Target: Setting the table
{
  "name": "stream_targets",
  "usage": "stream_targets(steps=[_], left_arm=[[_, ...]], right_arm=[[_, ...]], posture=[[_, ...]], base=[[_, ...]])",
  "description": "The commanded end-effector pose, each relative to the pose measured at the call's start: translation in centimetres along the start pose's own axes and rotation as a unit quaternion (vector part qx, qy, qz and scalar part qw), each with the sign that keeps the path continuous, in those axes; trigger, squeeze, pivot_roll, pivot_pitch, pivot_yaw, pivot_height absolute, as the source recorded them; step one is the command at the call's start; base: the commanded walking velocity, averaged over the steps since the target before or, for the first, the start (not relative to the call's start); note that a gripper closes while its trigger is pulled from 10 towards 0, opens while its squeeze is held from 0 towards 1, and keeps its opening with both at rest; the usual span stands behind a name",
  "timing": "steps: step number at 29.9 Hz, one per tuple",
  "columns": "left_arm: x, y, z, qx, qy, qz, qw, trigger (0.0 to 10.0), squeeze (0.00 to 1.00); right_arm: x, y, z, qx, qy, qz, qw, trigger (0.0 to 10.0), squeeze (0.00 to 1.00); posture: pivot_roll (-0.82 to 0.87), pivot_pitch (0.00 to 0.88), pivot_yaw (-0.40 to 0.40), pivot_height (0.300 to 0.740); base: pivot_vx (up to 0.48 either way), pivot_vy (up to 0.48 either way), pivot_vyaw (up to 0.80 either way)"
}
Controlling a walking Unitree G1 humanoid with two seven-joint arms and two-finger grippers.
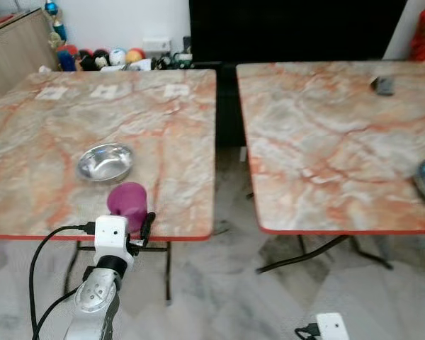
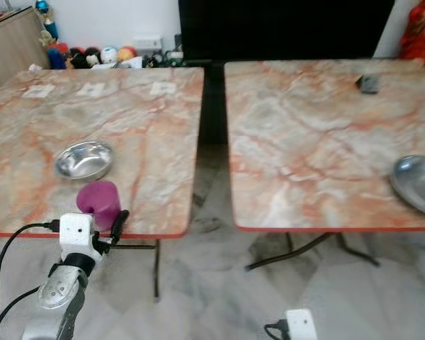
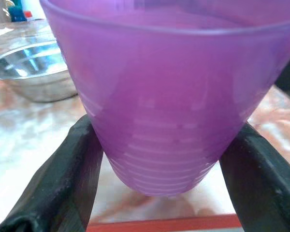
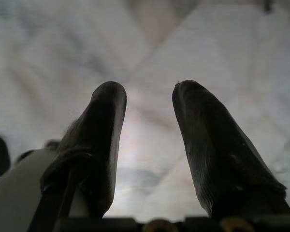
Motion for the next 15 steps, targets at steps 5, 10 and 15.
stream_targets(steps=[5, 10, 15], left_arm=[[0.26, 0.06, -0.79, 0.011, -0.008, -0.001, 1.000, 10.0, 0.00], [0.17, 0.12, -0.63, 0.007, -0.015, -0.003, 1.000, 10.0, 0.00], [0.14, 0.28, -0.71, 0.008, -0.016, -0.004, 1.000, 10.0, 0.00]], right_arm=[[-0.53, 0.06, -0.97, 0.010, -0.006, -0.010, 1.000, 10.0, 0.00], [-0.43, 0.04, -0.93, 0.008, -0.009, -0.008, 1.000, 10.0, 0.00], [-0.33, 0.02, -0.96, 0.011, -0.010, -0.007, 1.000, 10.0, 0.00]], posture=[[0.00, 0.077, 0.020, 0.740], [0.00, 0.086, 0.019, 0.740], [0.01, 0.094, 0.021, 0.740]], base=[[0.000, -0.465, 0.00], [0.000, -0.463, 0.00], [0.000, -0.462, 0.00]])
Point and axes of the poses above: a point about 5 cm out from each wrist's last joint towards the gripper, its own y axis pointing back from the gripper into the wrist, its own x axis along the axis of the wrist's last joint, z = x × y, the point moved 2 cm from there along -y, pointing out of the wrist towards the gripper, and after that the axes turned 5 degrees about -y, right-handed, at the moved point
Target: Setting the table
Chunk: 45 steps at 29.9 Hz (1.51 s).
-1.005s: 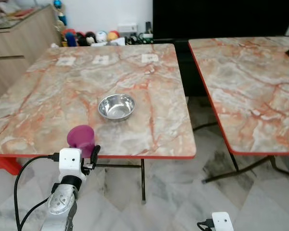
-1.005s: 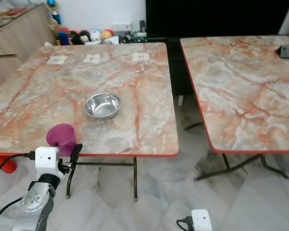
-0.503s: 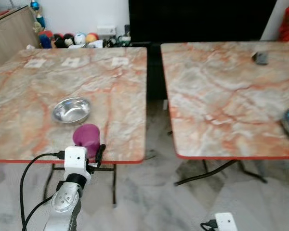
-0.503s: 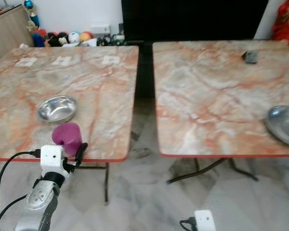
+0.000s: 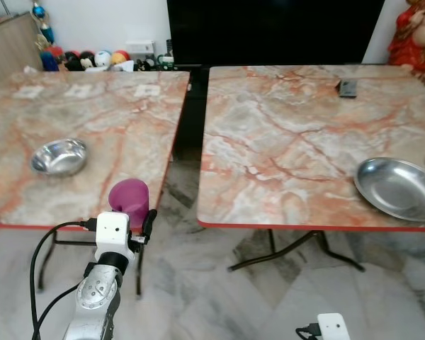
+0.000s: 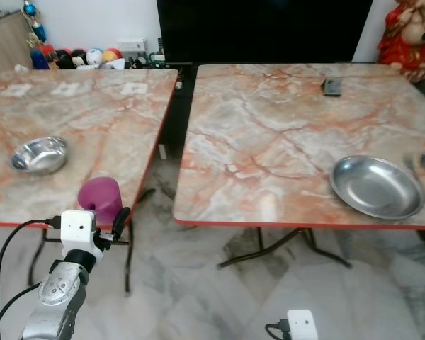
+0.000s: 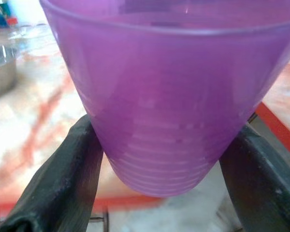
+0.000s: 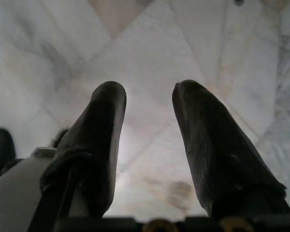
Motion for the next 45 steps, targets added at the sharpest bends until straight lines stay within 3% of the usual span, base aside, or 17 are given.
stream_targets(steps=[1, 11, 29, 36, 45], left_arm=[[-0.2, 0.2, -0.5, 0.006, -0.009, -0.009, 1.000, 10.0, 0.00], [-0.2, 0.4, -1.5, 0.009, -0.021, -0.013, 1.000, 10.0, 0.00], [-0.1, 0.3, -0.9, 0.007, -0.017, -0.013, 1.000, 10.0, 0.00], [-0.3, 0.5, -0.7, -0.001, -0.016, -0.019, 1.000, 10.0, 0.00], [0.2, 0.6, -0.2, -0.019, 0.013, 0.000, 1.000, 10.0, 0.00]], right_arm=[[-0.2, 0.0, -0.5, 0.006, -0.006, -0.005, 1.000, 10.0, 0.00], [0.0, 0.0, -0.5, 0.002, -0.013, -0.004, 1.000, 10.0, 0.00], [0.0, 0.0, -0.3, 0.003, -0.005, -0.004, 1.000, 10.0, 0.00], [-0.1, 0.0, -0.4, 0.004, -0.003, -0.005, 1.000, 10.0, 0.00], [-0.2, 0.0, -0.4, 0.007, 0.001, -0.006, 1.000, 10.0, 0.00]], posture=[[0.01, 0.096, 0.024, 0.740], [0.02, 0.117, 0.029, 0.740], [0.02, 0.114, 0.025, 0.740], [0.02, 0.107, 0.025, 0.740], [0.02, 0.094, 0.025, 0.740]], base=[[0.000, -0.465, 0.00], [0.000, -0.465, 0.00], [0.000, -0.451, 0.00], [0.000, -0.039, 0.00], [0.000, 0.000, 0.00]])
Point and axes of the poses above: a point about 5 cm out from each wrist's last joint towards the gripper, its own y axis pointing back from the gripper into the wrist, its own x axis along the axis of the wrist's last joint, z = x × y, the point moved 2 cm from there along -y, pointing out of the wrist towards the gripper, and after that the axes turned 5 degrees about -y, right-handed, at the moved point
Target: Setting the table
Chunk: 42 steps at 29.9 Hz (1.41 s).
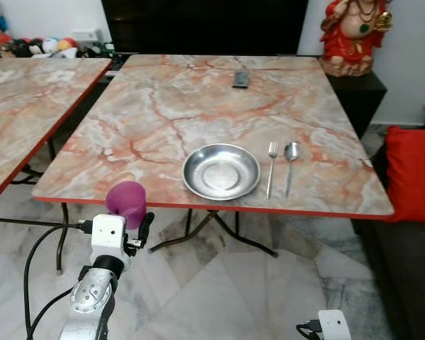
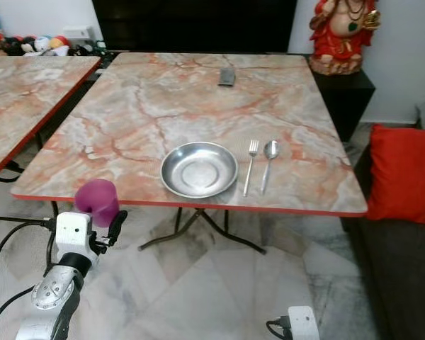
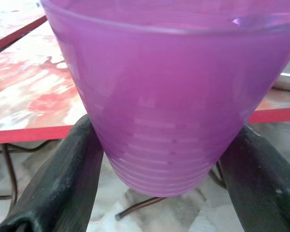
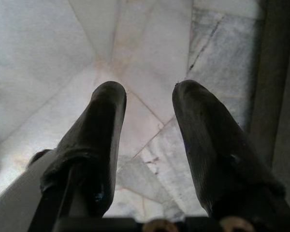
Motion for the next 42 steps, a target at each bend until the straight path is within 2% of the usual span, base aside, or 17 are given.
stream_targets(steps=[1, 8, 42], left_arm=[[0.31, 0.21, -0.42, 0.001, 0.007, 0.009, 1.000, 10.0, 0.00], [0.40, 0.06, -0.25, -0.004, 0.008, 0.008, 1.000, 10.0, 0.00], [1.04, -0.30, -0.77, 0.000, 0.011, 0.013, 1.000, 10.0, 0.00]], right_arm=[[-0.53, 0.09, -0.50, 0.007, 0.000, -0.008, 1.000, 10.0, 0.00], [-0.54, 0.10, -0.51, 0.006, -0.001, -0.007, 1.000, 10.0, 0.00], [-0.37, 0.04, -0.48, 0.007, 0.001, -0.008, 1.000, 10.0, 0.00]], posture=[[0.02, 0.092, 0.025, 0.740], [0.02, 0.086, 0.026, 0.740], [0.02, 0.108, 0.019, 0.740]], base=[[0.000, 0.000, 0.00], [0.000, 0.000, 0.00], [0.308, 0.000, 0.00]])
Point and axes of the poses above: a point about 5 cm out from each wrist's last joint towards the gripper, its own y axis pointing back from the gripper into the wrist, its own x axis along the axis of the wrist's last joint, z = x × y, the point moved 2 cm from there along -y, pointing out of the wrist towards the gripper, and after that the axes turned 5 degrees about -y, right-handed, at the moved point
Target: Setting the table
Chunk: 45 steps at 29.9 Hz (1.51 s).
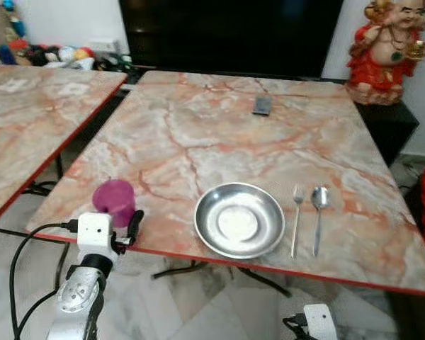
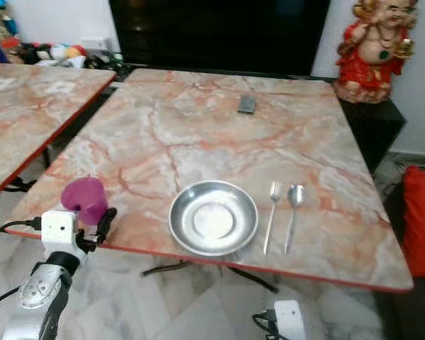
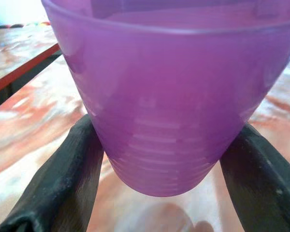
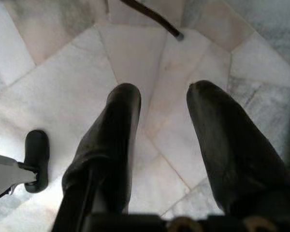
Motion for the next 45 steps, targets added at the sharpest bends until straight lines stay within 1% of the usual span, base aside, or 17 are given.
stream_targets(steps=[1, 4, 8, 10, 11, 13, 19, 24, 29, 32, 33, 35, 38, 45], left_arm=[[0.5, -0.4, 0.7, -0.013, 0.011, 0.006, 1.000, 10.0, 0.00], [0.9, -0.6, 1.0, -0.032, 0.021, 0.011, 0.999, 10.0, 0.00], [1.6, -0.8, 1.4, -0.058, 0.022, 0.017, 0.998, 10.0, 0.00], [1.8, -1.2, 1.3, -0.060, 0.024, 0.016, 0.998, 10.0, 0.00], [1.8, -1.5, 1.2, -0.065, 0.037, 0.010, 0.997, 10.0, 0.00], [1.9, -1.7, 1.3, -0.078, 0.050, 0.005, 0.996, 10.0, 0.00], [1.5, -2.5, 1.2, -0.096, 0.079, -0.019, 0.992, 10.0, 0.00], [1.2, -3.3, 0.9, -0.112, 0.057, -0.033, 0.992, 10.0, 0.00], [0.7, -3.9, 0.8, -0.113, 0.060, -0.045, 0.991, 10.0, 0.00], [0.4, -4.2, 1.2, -0.117, 0.064, -0.051, 0.990, 10.0, 0.00], [0.1, -4.3, 1.6, -0.121, 0.067, -0.056, 0.989, 10.0, 0.00], [-0.1, -4.5, 1.8, -0.124, 0.069, -0.058, 0.988, 10.0, 0.00], [-0.6, -4.5, 2.6, -0.135, 0.067, -0.065, 0.986, 10.0, 0.00], [-0.9, -4.5, 2.7, -0.131, 0.075, -0.066, 0.986, 10.0, 0.00]], right_arm=[[-1.2, 0.3, 1.0, -0.012, 0.001, -0.020, 1.000, 10.0, 0.00], [-1.2, 0.3, 1.0, -0.012, 0.001, -0.020, 1.000, 10.0, 0.00], [-1.1, 0.3, 1.0, -0.012, 0.002, -0.020, 1.000, 10.0, 0.00], [-1.1, 0.3, 1.1, -0.012, 0.002, -0.020, 1.000, 10.0, 0.00], [-1.1, 0.3, 1.0, -0.012, 0.002, -0.020, 1.000, 10.0, 0.00], [-1.1, 0.3, 1.0, -0.011, 0.004, -0.021, 1.000, 10.0, 0.00], [-1.1, 0.3, 1.0, -0.011, 0.002, -0.021, 1.000, 10.0, 0.00], [-1.1, 0.3, 1.0, -0.011, 0.002, -0.020, 1.000, 10.0, 0.00], [-1.1, 0.3, 0.9, -0.010, 0.003, -0.020, 1.000, 10.0, 0.00], [-1.1, 0.3, 0.9, -0.010, 0.003, -0.020, 1.000, 10.0, 0.00], [-1.1, 0.3, 0.9, -0.010, 0.003, -0.020, 1.000, 10.0, 0.00], [-1.1, 0.3, 0.9, -0.011, 0.002, -0.020, 1.000, 10.0, 0.00], [-1.1, 0.3, 0.9, -0.011, 0.001, -0.019, 1.000, 10.0, 0.00], [-1.1, 0.3, 0.9, -0.011, 0.001, -0.020, 1.000, 10.0, 0.00]], posture=[[0.02, 0.108, 0.019, 0.740], [0.02, 0.111, 0.018, 0.740], [0.02, 0.112, 0.016, 0.740], [0.02, 0.113, 0.016, 0.740], [0.02, 0.112, 0.016, 0.740], [0.02, 0.113, 0.016, 0.740], [0.01, 0.109, 0.016, 0.740], [0.01, 0.107, 0.017, 0.740], [0.01, 0.102, 0.018, 0.740], [0.00, 0.095, 0.018, 0.740], [0.00, 0.094, 0.018, 0.740], [0.00, 0.094, 0.019, 0.740], [-0.01, 0.098, 0.022, 0.740], [0.00, 0.109, 0.021, 0.740]], base=[[0.274, 0.000, 0.00], [0.000, 0.000, 0.00], [0.000, 0.000, 0.00], [0.000, 0.000, 0.00], [0.000, 0.000, 0.00], [0.000, 0.000, 0.00], [0.000, 0.000, 0.00], [0.000, 0.000, 0.00], [0.000, 0.000, 0.00], [0.000, 0.000, 0.00], [0.000, 0.000, 0.00], [0.000, 0.000, 0.00], [0.000, 0.000, 0.00], [0.000, 0.000, 0.00]])
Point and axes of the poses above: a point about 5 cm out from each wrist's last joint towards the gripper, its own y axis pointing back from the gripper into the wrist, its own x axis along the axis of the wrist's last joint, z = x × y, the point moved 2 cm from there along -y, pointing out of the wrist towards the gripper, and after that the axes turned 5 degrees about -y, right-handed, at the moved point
